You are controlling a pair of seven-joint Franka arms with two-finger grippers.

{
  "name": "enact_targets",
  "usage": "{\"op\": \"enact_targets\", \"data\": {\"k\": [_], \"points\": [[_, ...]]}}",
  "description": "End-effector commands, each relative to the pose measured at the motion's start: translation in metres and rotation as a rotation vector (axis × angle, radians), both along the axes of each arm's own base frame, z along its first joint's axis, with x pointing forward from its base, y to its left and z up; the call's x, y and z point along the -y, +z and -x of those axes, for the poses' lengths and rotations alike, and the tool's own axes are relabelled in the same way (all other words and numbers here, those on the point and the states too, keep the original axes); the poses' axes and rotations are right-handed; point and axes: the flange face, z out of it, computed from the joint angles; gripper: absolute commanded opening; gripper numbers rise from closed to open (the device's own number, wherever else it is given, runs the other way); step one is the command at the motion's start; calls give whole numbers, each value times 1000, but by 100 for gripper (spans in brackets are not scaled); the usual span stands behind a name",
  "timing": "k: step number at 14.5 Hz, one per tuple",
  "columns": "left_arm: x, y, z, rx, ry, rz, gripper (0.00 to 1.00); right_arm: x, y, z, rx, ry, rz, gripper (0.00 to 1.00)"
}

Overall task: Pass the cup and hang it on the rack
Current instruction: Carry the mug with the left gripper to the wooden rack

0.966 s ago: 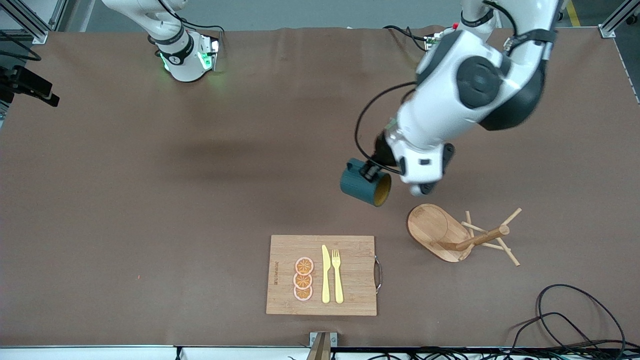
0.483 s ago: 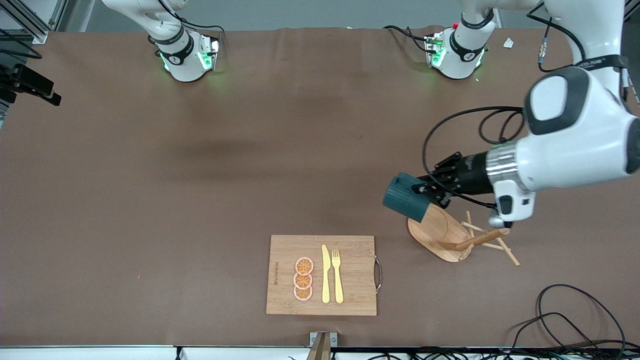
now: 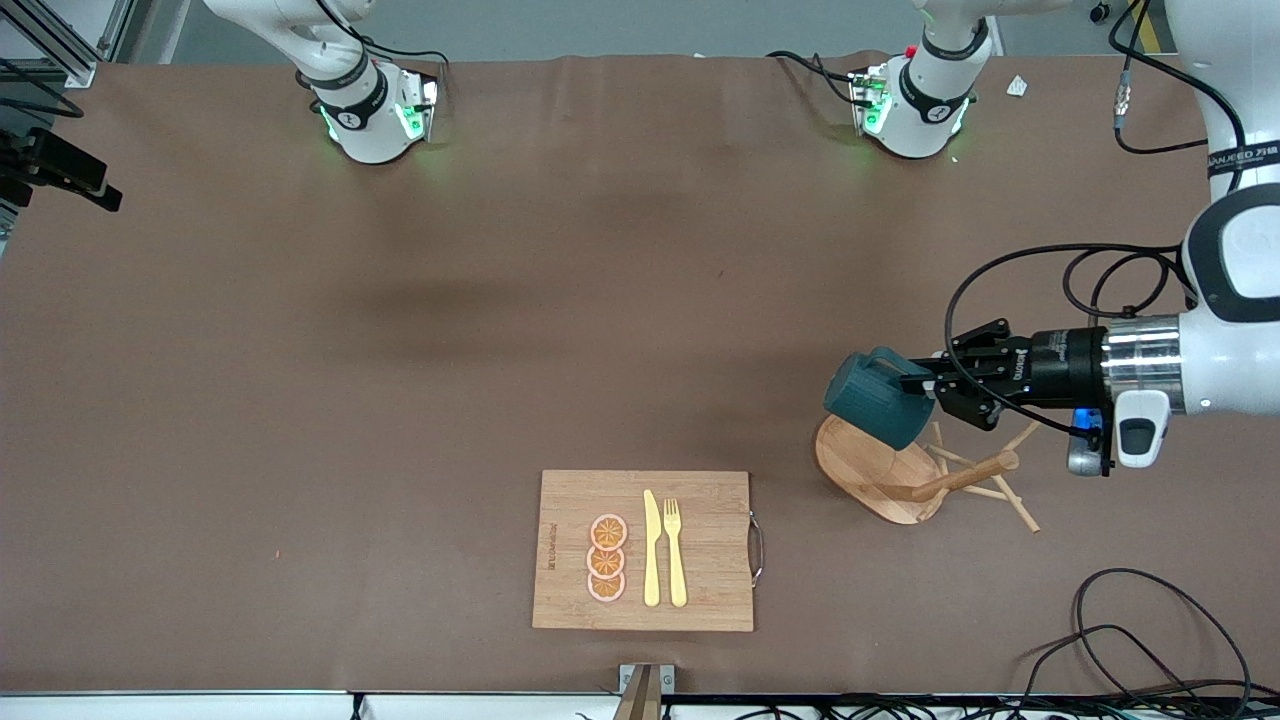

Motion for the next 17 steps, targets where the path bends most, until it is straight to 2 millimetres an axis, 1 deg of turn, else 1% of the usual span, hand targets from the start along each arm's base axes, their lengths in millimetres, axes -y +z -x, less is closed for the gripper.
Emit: {"op": "enact_targets", "data": {"k": [1,3,4,5,6,7,8,10,11,14,15,17], "points": [[-10,-15,-3,-9,-5,85,1,1,2,8,6,8,-16,100],[-21,-38,-5,6,-19,124,1,0,2,8,6,10,-16,100],[-36,-50,-7,5,-8,133,1,0,2,8,6,10,-16,100],[-41,-59,-8,6,-17,143,1,-1,2,8,4,11,-16,100],[-43,-67,-8,8,-34,154,1,-1,2,8,4,13,-16,100],[-56,-73,-9,13,-25,159,1,-2,2,8,4,14,-16,100],[-62,-82,-10,8,-24,166,1,-3,2,8,4,16,-16,100],[-67,-87,-10,22,-41,189,1,-3,3,8,6,16,-16,100],[-79,-93,-11,17,-28,195,1,-3,2,9,3,16,-16,100],[-92,-105,-12,39,-32,209,1,-3,2,9,0,17,-17,100],[-103,-109,-12,47,-26,213,1,-3,2,9,-2,17,-17,100],[-113,-115,-12,45,-17,217,1,-3,2,9,-2,17,-17,100]]}}
